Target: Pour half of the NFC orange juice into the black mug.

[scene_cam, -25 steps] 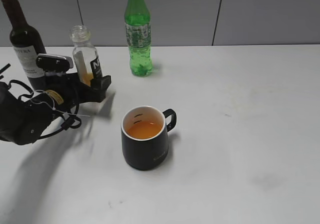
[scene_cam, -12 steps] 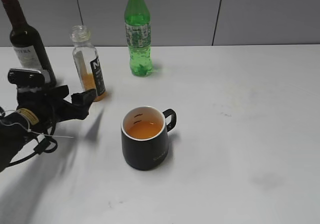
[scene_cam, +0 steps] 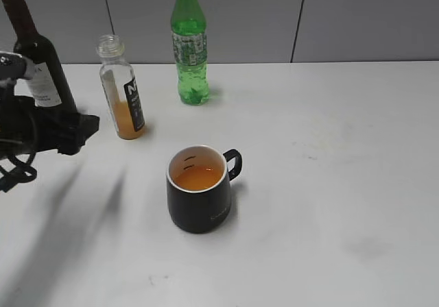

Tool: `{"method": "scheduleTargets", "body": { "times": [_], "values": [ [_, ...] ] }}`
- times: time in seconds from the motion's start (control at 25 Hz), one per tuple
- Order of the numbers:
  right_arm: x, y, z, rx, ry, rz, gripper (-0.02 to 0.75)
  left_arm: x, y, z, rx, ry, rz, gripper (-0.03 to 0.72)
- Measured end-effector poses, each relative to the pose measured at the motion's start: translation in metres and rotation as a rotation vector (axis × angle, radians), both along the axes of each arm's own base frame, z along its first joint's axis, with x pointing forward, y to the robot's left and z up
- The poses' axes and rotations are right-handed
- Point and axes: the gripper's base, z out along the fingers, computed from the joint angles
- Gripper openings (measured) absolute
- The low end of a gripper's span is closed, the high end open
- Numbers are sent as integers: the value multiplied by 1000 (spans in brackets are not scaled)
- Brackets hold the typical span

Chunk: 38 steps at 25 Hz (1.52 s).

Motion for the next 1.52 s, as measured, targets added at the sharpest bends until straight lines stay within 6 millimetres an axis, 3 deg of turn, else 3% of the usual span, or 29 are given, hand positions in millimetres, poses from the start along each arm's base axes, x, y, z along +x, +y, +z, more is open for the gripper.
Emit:
{"method": "scheduleTargets", "body": {
  "times": [0.32,0.56,0.8,0.96,1.16,1.36,1.52],
  "values": [
    [0,0,0,0,0,0,587,-43,18,72,143,297,37,619],
    [0,0,0,0,0,0,587,-107,37,113,164,418,74,604],
    [0,0,0,0,0,0,587,-183,58,144,126,341,92,599],
    [0,0,0,0,0,0,587,-229,71,152,88,227,101,592],
    [0,0,0,0,0,0,587,-267,81,149,55,92,96,589],
    [0,0,0,0,0,0,587,-271,81,119,74,125,87,589],
    [0,0,0,0,0,-1,587,-265,78,112,85,107,48,588]
  ]
}}
